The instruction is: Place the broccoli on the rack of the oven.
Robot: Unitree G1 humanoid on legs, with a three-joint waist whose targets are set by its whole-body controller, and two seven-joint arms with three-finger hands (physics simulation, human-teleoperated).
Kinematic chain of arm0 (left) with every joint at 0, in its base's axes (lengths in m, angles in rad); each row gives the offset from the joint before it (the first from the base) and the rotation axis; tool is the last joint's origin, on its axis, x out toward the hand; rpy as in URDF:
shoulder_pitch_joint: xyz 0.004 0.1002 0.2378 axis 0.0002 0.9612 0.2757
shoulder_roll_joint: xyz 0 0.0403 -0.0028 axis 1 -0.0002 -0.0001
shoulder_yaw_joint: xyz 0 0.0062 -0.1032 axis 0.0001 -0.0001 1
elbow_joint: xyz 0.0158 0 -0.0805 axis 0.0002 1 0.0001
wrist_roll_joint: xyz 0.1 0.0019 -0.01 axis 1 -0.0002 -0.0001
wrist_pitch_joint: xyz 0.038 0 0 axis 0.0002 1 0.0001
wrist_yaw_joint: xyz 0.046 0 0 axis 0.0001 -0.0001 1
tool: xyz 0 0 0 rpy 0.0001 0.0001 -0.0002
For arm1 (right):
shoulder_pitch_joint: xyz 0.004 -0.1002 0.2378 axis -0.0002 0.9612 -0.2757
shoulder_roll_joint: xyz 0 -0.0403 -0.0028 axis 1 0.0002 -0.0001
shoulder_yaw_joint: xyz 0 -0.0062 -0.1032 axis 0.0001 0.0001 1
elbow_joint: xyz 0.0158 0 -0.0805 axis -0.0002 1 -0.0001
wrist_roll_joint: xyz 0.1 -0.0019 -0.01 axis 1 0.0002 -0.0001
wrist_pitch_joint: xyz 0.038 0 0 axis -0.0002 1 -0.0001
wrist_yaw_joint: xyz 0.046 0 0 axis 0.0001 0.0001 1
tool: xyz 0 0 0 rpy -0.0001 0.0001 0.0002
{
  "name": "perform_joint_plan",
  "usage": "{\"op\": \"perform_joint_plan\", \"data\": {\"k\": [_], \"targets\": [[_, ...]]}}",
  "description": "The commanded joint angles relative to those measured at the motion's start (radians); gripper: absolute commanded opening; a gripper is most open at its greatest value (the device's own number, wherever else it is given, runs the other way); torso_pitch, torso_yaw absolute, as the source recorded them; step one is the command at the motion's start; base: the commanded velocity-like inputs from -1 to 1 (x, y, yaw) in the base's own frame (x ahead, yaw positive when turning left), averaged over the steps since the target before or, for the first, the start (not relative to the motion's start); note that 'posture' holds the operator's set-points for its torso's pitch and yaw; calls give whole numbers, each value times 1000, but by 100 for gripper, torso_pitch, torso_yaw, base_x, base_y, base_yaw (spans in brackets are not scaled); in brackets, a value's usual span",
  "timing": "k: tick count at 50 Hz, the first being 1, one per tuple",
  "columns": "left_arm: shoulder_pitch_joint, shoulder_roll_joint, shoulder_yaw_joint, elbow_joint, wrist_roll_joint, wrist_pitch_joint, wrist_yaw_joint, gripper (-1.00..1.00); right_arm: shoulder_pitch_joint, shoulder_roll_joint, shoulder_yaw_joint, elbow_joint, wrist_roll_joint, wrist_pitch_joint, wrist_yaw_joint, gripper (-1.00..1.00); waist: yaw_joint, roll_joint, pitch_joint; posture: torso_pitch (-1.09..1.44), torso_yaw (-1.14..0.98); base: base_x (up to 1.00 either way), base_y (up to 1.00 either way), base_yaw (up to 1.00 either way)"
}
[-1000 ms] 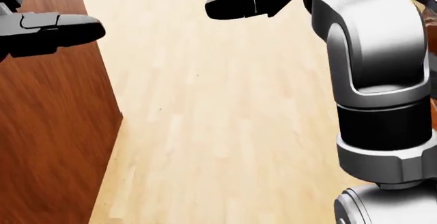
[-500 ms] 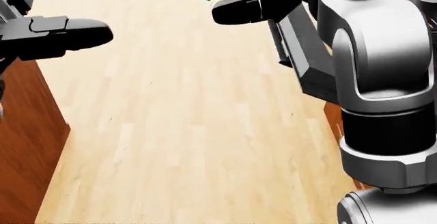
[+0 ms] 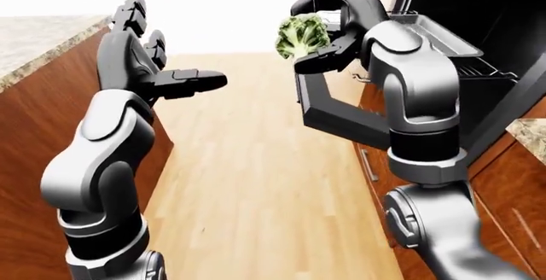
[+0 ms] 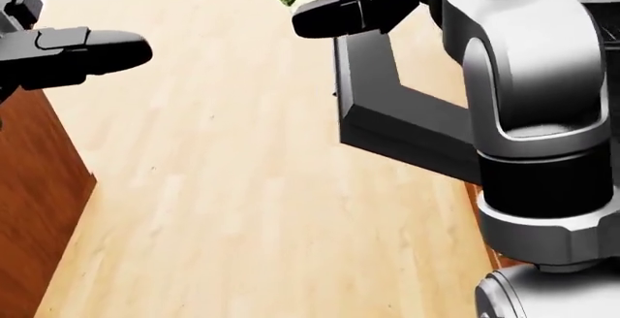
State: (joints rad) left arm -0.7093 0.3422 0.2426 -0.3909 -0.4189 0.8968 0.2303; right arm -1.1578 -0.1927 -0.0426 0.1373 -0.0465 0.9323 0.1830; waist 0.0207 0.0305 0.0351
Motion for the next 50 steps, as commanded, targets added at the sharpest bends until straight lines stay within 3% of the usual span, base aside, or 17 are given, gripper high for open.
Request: {"op": "perform_joint_plan", "data": {"k": [1,4,5,7,13,18,22,25,26,29,30,32,39,44,46,47,50], "targets": [[-49,10,0,-37,-3,-33,-3,100,-48,-22,-27,-37,-8,-32,-7,-100,-13,25,-41,0,0,0,-45,0],[-48,10,1,-40,-5,-32,-3,100,-41,-19,-26,-49,-9,-26,-9,-100,-10,-4,-31,0,0,0,-45,0],[-48,11,2,-40,-5,-32,-3,100,-43,-20,-26,-50,-9,-24,-9,-100,-9,-24,-20,0,0,0,-45,0],[-49,11,3,-43,-7,-28,-1,100,-46,-20,-27,-46,-9,-25,-9,-100,-12,-94,-45,0,0,0,-45,0],[-48,14,5,-44,-12,-29,0,100,-37,-14,-28,-52,-7,-29,-14,-100,-22,-20,-5,0,0,0,-35,0],[-47,14,4,-43,-14,-30,2,100,-39,-14,-29,-54,-4,-33,-18,-100,-19,-36,14,0,0,0,0,0],[-46,15,5,-44,-16,-29,4,100,-41,-16,-27,-57,-2,-27,-19,-100,-33,-21,19,0,0,0,0,0],[-46,14,3,-49,-18,-26,7,100,-42,-19,-33,-72,2,-20,-21,-100,-48,41,-2,0,0,0,0,0],[-46,13,2,-48,-17,-29,6,100,-38,-20,-32,-74,3,-20,-21,-100,-46,14,7,0,0,0,0,0],[-43,13,0,-45,-14,-32,4,100,-49,-26,-33,-67,4,-13,-21,-100,-42,9,-6,0,0,0,0,0],[-44,13,2,-46,-15,-31,4,100,-53,-28,-33,-61,4,-14,-22,-100,-38,11,-36,0,0,11,0,0],[-42,13,2,-41,-14,-36,2,100,-55,-27,-29,-47,3,-24,-22,-100,-28,-3,-16,0,0,12,-9,0],[-42,14,4,-44,-18,-33,4,100,-69,-27,-27,-42,-1,-18,-17,-100,-20,37,-24,0,0,12,-35,0],[-41,14,3,-42,-16,-36,3,100,-58,-24,-28,-45,-1,-24,-17,-100,-7,-17,-16,0,0,11,-46,0],[-42,15,4,-43,-17,-34,3,100,-57,-24,-28,-46,-2,-23,-18,-100,-2,-85,-37,0,0,9,-44,0],[-43,15,4,-43,-17,-33,4,100,-57,-23,-27,-48,-2,-21,-18,-100,4,-95,-45,0,0,8,-41,0],[-45,16,6,-45,-20,-29,5,100,-57,-21,-26,-49,-2,-20,-19,-100,-12,-69,-16,0,0,7,-40,0]]}}
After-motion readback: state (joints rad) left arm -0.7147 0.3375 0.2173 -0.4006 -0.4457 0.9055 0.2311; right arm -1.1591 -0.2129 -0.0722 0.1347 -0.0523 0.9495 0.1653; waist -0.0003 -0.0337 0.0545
